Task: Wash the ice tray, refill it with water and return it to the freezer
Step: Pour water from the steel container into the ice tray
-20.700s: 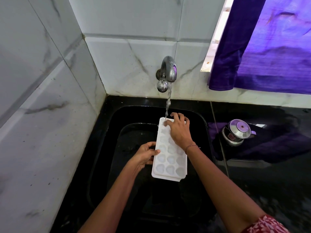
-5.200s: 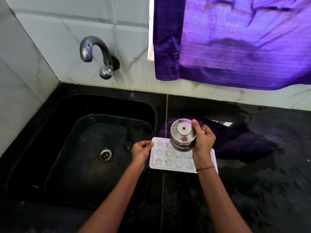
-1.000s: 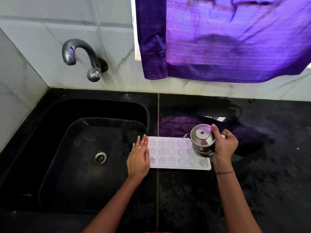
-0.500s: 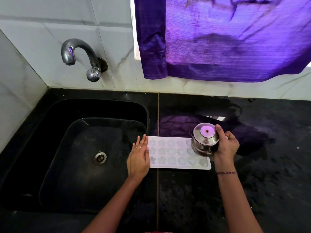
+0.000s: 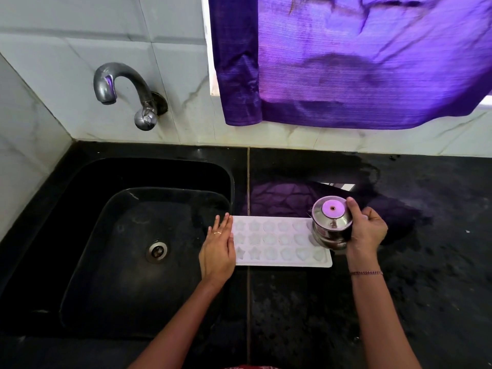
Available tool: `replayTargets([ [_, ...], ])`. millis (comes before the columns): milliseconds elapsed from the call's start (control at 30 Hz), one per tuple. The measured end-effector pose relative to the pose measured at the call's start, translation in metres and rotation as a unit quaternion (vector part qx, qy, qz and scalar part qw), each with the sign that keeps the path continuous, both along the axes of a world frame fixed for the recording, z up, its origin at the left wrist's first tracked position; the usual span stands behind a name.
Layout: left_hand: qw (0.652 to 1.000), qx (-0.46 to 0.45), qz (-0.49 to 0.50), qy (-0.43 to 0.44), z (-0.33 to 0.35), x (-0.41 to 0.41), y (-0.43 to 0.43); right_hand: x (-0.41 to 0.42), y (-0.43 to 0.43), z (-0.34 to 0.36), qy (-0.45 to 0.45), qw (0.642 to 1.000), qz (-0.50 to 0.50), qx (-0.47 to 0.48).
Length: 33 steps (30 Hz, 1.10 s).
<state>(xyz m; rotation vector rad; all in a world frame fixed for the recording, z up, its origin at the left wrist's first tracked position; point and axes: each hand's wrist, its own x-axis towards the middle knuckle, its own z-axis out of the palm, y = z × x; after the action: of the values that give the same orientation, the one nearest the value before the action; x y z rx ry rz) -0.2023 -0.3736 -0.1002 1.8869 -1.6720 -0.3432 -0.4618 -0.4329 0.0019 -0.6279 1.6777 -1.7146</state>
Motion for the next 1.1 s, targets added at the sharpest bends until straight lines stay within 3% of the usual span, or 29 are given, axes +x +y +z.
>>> replayTargets([
  [533, 1.0, -0.002, -0.001, 0.0, -0.002, 0.0, 0.0, -0.004, 0.003, 0.001, 0.104, 0.994, 0.011, 0.016],
  [800, 1.0, 0.0, -0.009, 0.0, -0.002, 0.001, 0.0, -0.011, 0.003, -0.004, 0.074, 0.997, 0.0, 0.022],
  [1100, 1.0, 0.004, -0.008, 0.003, -0.003, 0.001, -0.001, -0.018, 0.001, -0.007, -0.033, 0.999, -0.024, -0.007],
])
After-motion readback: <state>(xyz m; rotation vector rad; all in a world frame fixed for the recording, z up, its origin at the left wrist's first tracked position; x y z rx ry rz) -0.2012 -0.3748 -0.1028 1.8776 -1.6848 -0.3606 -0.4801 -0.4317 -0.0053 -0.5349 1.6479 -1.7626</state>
